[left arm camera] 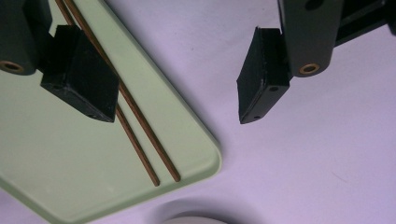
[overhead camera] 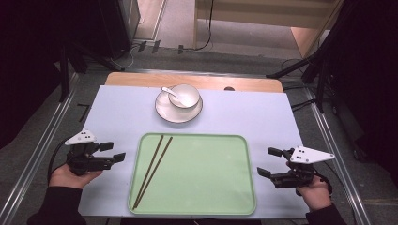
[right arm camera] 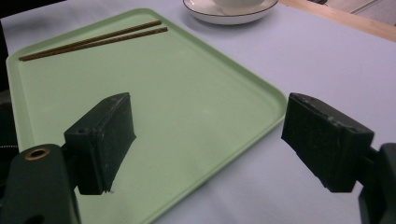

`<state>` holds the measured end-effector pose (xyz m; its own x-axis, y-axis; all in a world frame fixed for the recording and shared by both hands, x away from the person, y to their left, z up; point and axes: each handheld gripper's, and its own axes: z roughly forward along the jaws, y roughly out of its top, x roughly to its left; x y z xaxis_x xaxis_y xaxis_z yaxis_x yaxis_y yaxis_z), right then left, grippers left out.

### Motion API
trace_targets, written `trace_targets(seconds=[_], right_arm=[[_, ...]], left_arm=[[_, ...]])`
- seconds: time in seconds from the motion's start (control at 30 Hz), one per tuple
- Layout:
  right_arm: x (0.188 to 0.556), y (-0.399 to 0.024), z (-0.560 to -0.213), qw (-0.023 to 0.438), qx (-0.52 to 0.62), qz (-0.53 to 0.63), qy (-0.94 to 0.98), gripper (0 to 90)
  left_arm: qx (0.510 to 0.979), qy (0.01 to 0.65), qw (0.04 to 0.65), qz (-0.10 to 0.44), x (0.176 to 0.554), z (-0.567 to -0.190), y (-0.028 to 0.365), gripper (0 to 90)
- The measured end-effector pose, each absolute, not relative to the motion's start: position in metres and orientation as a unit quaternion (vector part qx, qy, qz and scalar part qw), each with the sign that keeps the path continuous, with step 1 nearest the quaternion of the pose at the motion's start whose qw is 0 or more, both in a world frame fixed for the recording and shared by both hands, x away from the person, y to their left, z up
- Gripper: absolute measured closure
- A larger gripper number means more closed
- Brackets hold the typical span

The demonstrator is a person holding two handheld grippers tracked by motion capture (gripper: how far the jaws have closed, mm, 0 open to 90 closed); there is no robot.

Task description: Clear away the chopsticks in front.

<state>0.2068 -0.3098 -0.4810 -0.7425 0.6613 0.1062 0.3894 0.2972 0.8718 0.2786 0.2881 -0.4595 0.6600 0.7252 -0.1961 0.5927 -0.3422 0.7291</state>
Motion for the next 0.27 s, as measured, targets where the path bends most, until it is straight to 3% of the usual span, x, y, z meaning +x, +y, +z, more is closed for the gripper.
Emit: trace_targets(seconds=[0.27], right_arm=[[0.2065,-0.3099,-0.4805,0.140,0.331,0.492,0.793,17.6]], left_arm=[[0.813,0.411,0.405,0.076,0.2790,-0.4609,0.2863,27.0]])
